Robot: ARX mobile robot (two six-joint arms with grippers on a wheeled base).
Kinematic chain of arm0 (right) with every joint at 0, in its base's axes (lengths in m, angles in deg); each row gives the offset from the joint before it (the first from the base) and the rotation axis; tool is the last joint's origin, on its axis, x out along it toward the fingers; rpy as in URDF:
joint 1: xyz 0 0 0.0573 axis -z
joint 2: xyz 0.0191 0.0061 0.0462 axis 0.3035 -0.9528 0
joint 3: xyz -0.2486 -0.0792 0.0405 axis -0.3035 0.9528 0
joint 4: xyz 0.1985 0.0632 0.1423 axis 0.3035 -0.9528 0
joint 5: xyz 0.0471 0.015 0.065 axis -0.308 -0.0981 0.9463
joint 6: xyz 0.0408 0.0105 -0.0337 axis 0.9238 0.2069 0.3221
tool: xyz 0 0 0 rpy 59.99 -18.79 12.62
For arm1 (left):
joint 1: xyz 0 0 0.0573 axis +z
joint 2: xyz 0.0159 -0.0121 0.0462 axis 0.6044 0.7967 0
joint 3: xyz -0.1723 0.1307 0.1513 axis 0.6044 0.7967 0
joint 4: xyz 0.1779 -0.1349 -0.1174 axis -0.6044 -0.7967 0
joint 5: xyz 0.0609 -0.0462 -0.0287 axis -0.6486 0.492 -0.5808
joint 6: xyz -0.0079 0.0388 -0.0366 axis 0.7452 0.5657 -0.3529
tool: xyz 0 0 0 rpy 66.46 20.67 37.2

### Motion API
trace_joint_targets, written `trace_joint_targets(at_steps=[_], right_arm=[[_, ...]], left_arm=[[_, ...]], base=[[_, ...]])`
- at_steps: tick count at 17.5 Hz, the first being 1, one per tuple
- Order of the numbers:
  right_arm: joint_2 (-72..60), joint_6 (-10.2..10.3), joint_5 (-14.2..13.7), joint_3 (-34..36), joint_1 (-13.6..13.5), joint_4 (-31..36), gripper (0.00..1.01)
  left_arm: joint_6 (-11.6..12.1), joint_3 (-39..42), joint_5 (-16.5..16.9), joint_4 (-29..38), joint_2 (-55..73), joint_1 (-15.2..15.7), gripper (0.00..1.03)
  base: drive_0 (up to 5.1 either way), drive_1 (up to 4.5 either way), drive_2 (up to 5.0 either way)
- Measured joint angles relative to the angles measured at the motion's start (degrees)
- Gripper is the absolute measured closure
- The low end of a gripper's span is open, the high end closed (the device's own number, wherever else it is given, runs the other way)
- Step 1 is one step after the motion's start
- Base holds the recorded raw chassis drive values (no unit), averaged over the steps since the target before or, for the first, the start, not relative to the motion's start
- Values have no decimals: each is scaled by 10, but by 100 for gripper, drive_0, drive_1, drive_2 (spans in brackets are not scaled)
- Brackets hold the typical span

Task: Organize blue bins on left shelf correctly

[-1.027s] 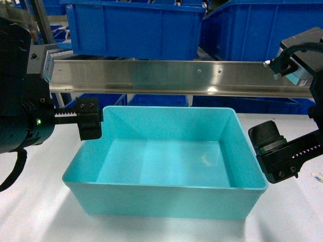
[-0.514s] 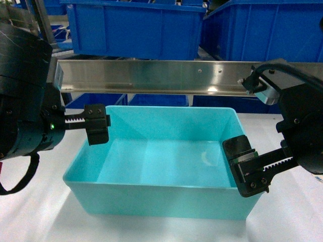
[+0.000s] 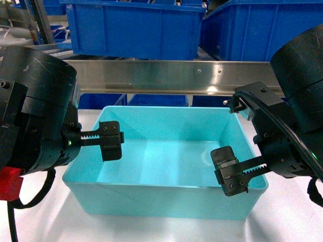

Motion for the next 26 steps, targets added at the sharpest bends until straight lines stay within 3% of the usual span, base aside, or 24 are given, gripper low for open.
trace_joint_targets(at_steps=[12, 15, 19, 24, 25, 26], right_arm=[[-59, 1, -6, -33, 15, 27, 3], [-80, 16, -24, -34, 17, 43, 3], [-81, 13, -48, -27, 14, 67, 3], [-81, 11, -47, -25, 14, 68, 3], [-76, -14, -49, -18, 14, 76, 3], [-76, -19, -49, -18, 14, 76, 14]], left_arm=[[-9, -7, 9, -12, 19, -10, 5], [-15, -7, 10, -15, 24, -12, 5], [-16, -7, 10, -19, 24, -15, 5], [-16, -7, 10, -19, 24, -16, 5], [-16, -7, 10, -19, 24, -16, 13], [-16, -7, 10, -19, 24, -16, 37]], base=[[0, 0, 0], [0, 0, 0], [0, 0, 0], [0, 0, 0], [0, 0, 0], [0, 0, 0]])
